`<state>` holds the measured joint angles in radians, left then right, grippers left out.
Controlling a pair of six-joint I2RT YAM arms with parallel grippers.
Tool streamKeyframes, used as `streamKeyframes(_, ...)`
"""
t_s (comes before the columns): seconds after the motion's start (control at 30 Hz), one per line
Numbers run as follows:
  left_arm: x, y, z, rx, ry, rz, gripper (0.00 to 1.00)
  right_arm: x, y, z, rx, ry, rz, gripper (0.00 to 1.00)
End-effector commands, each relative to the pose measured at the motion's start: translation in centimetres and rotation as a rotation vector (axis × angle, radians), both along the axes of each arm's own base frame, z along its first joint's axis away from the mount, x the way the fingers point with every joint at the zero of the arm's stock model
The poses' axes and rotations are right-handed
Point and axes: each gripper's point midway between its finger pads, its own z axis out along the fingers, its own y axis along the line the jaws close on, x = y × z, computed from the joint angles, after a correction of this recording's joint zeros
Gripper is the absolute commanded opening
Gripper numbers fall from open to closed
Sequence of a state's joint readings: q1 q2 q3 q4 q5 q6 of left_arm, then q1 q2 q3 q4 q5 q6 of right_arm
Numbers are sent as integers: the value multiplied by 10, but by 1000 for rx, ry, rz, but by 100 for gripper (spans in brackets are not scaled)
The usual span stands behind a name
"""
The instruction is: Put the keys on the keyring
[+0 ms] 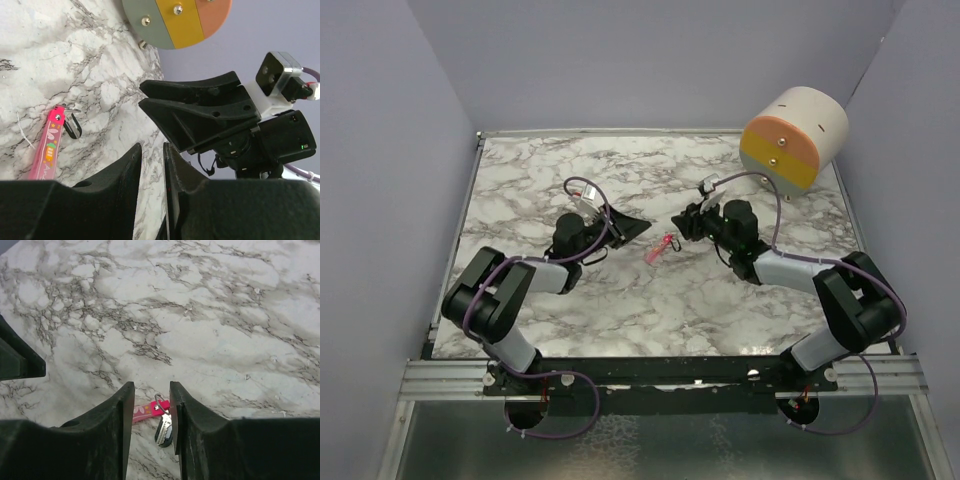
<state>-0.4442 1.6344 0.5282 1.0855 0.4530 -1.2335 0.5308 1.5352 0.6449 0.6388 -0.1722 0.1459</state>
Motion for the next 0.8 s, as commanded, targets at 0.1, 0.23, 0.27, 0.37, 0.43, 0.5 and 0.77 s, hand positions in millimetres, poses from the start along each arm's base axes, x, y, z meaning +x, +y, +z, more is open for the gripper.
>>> streamKeyframes(0.1, 8, 10, -4, 155, -31, 42, 30, 1, 2, -33, -72, 159, -15, 40)
streamKeyframes(0.23, 11, 17, -8, 226, -30, 70, 30, -2, 9, -48, -125, 199, 49, 41)
streamKeyframes(0.27, 11, 18, -8, 240, -33, 75, 30, -2, 9, -52, -134, 204, 54, 41)
streamKeyframes(0.37, 12, 21, -7, 262, -38, 84, 31, -1, 10, -61, -158, 223, 68, 41)
streamKeyframes(0.43, 12, 22, -7, 268, -39, 86, 31, -1, 12, -66, -168, 235, 73, 41)
streamKeyframes(0.5, 12, 22, -7, 272, -39, 86, 31, -1, 13, -69, -172, 242, 84, 41)
streamKeyframes(0.77, 16, 22, -13, 326, -46, 78, 31, 1, 10, -69, -168, 233, 64, 39)
